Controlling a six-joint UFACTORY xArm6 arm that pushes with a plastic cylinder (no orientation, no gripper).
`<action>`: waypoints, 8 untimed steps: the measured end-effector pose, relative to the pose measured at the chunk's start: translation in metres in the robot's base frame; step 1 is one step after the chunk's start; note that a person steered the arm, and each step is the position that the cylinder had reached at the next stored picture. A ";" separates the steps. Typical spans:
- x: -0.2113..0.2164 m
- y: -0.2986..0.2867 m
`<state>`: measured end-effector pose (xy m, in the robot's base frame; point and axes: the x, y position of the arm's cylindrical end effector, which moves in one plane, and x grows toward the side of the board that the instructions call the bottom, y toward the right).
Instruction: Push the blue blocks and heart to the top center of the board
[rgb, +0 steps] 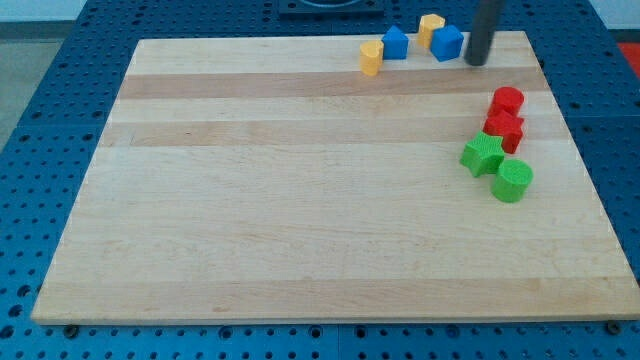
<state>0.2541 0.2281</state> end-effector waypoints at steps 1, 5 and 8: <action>-0.023 0.030; -0.062 -0.023; -0.062 -0.166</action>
<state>0.1925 0.0621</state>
